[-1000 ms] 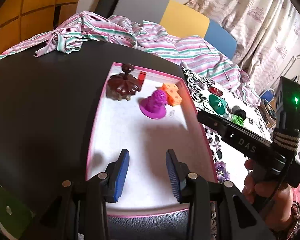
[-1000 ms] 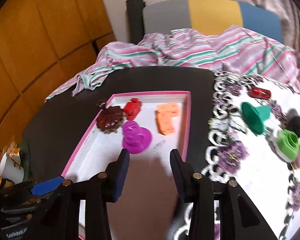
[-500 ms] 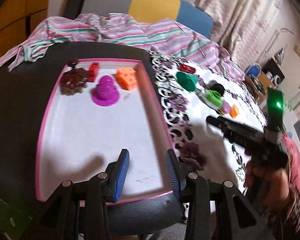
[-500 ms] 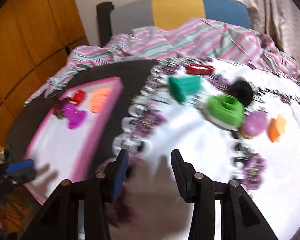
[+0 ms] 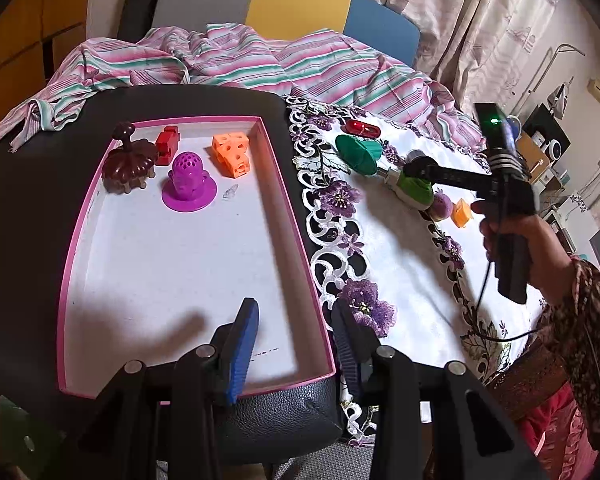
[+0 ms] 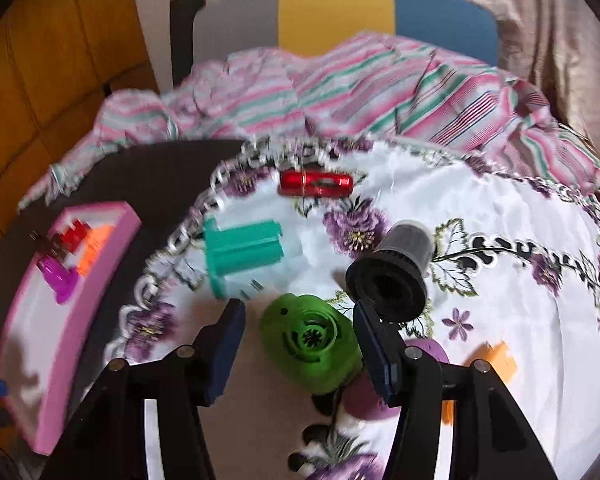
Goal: Organize rigid objects
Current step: 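Move the right gripper from the tray to the purple oval on the tablecloth, then close the right gripper on the purple oval and lift it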
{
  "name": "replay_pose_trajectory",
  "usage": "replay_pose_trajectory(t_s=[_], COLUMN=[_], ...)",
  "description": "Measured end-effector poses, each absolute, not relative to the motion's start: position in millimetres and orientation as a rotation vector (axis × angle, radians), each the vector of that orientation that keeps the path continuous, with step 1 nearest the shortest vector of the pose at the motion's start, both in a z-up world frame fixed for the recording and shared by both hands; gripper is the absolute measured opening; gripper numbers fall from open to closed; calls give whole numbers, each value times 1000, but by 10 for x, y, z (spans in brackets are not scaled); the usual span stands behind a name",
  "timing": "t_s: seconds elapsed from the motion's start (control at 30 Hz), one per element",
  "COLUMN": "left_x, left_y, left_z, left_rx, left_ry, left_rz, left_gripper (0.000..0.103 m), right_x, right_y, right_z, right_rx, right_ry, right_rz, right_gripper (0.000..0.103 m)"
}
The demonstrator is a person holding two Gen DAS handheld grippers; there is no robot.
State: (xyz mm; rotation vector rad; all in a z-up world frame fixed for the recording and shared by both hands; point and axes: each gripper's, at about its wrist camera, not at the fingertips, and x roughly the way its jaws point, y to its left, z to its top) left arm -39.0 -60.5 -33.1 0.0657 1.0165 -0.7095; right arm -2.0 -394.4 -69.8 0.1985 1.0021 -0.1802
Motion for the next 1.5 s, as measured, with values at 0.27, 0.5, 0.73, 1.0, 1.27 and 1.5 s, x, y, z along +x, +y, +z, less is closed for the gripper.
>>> replay_pose_trajectory(t_s=[0.27,0.5,0.73,1.0,1.27,1.5], left_x=[-362,-423,-448,-529,-492,-513], left_y=[-628,-726,-829,-936,-899,-1006], left_z=[-335,-343,-328,-272,-277,-330], left_rx=[53,64,56,86,74,85], left_ry=[1020,1025,1028,1016,1022,1043], left_rz=[-701,-730,-759,-779,-757,-752], left_gripper=[38,38,38,38,38,38], right_x=[-155,-656,-1158,-810,-510,-554], right_y=[-3780,-3653,-3935,-4191,-4305,-4351], right_z=[-762,-774,-769,-749,-878,-1057], right_rx=[246,489,648,576,514,496], right_ry=[995,900,796,850,927,965], right_rz=[-117,-86,-322,-547,-639,-577], right_gripper=[59,59,59,59,59,45])
